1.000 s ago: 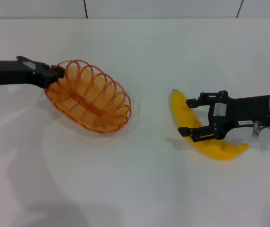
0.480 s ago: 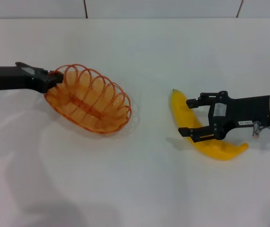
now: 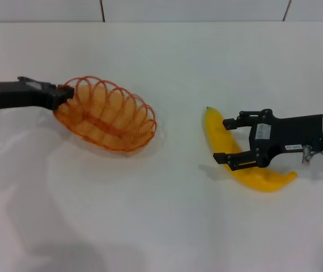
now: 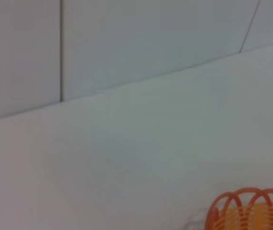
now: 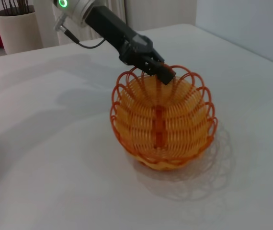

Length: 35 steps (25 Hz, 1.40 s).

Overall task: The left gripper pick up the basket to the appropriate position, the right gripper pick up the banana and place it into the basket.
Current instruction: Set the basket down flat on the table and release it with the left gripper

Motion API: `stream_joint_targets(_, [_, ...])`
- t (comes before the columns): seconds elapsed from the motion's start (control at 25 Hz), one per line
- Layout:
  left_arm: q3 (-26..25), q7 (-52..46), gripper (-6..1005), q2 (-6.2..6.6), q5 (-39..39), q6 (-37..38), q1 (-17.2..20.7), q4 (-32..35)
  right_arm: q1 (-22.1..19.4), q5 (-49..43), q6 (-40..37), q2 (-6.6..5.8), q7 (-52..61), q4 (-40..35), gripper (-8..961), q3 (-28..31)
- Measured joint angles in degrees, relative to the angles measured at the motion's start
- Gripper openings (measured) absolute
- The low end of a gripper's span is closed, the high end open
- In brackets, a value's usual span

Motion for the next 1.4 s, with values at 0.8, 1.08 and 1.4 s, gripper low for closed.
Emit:
stream_joint_targets(0.8, [-0.1,5.1,80,-0.16,-8.2,-6.1,-0.8,-8.9,0.7,0.0,0.1,0.00,0.0,0.0,858,-1.4])
stream_joint_targets(1.08, [0.2,5.4,80,-0.29,-10.0,-7.0,-0.3,-10.3,0.8,0.0,0.1,0.00,0.0,0.1,858,-1.4])
stream_joint_targets(1.4, [0.1,5.4,80,-0.39,-11.0,-7.0,0.7,-10.8,0.8,0.0,0.1,0.00,0.0,0.1,857,-1.5])
